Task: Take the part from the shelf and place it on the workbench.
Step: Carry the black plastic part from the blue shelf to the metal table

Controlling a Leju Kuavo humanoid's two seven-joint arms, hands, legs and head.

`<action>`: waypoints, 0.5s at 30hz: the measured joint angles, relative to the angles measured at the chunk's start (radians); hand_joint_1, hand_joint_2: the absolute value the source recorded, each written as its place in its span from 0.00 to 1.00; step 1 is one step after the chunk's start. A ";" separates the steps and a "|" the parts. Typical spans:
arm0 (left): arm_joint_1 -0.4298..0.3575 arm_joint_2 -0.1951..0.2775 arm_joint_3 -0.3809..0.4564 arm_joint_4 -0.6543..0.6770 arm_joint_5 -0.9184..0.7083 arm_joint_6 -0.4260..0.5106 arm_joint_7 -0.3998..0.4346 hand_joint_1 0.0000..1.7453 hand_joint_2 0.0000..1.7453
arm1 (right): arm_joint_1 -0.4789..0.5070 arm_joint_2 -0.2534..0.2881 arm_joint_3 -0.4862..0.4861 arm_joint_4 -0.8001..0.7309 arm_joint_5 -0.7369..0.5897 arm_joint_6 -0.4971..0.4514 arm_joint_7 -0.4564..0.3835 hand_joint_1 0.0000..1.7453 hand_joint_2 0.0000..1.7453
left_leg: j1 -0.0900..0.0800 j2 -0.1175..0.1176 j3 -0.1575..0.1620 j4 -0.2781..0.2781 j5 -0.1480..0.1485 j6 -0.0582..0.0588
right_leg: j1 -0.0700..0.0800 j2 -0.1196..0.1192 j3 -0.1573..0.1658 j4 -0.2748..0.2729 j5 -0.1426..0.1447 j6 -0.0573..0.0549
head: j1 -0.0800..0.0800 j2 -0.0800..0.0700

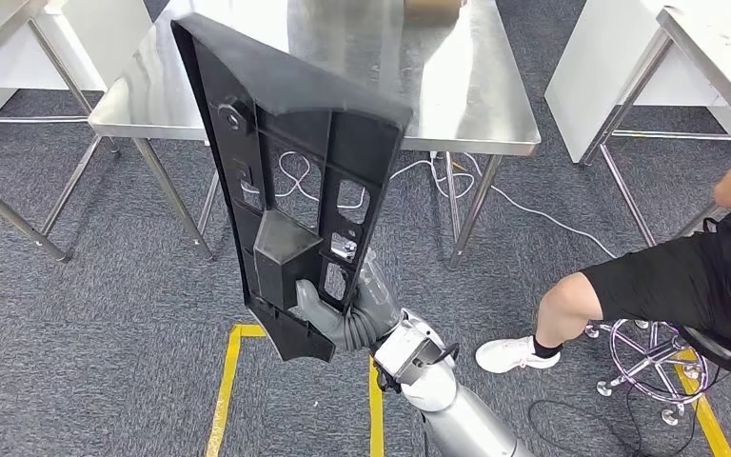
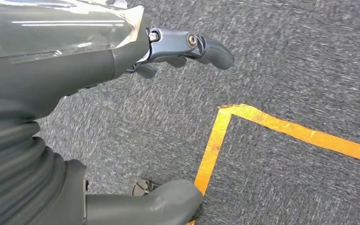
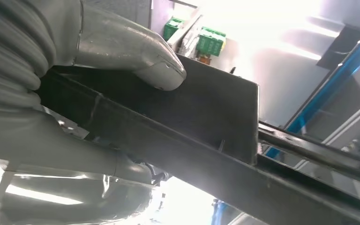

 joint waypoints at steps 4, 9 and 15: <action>0.003 -0.003 0.000 0.000 0.000 0.000 0.000 0.00 1.00 | 0.006 -0.006 0.000 0.000 0.001 0.000 0.000 1.00 1.00 | 0.000 -0.007 0.037 0.000 -0.033 -0.006 | -0.006 0.000 -0.055 -0.046 0.035 0.023 | 0.001 0.000; 0.002 -0.004 0.000 0.001 -0.002 -0.001 0.000 0.00 1.00 | 0.007 -0.008 0.000 0.001 0.005 0.000 0.000 1.00 1.00 | -0.005 -0.012 0.069 0.007 -0.071 -0.034 | -0.003 -0.009 -0.001 -0.221 0.165 -0.005 | 0.001 0.000; 0.000 -0.004 0.000 0.000 -0.009 -0.002 -0.005 0.00 1.00 | 0.006 0.000 -0.001 -0.002 0.008 0.000 -0.002 1.00 1.00 | 0.006 -0.002 -0.072 0.249 -0.141 -0.064 | -0.016 -0.005 0.049 -0.239 0.152 -0.045 | -0.002 0.000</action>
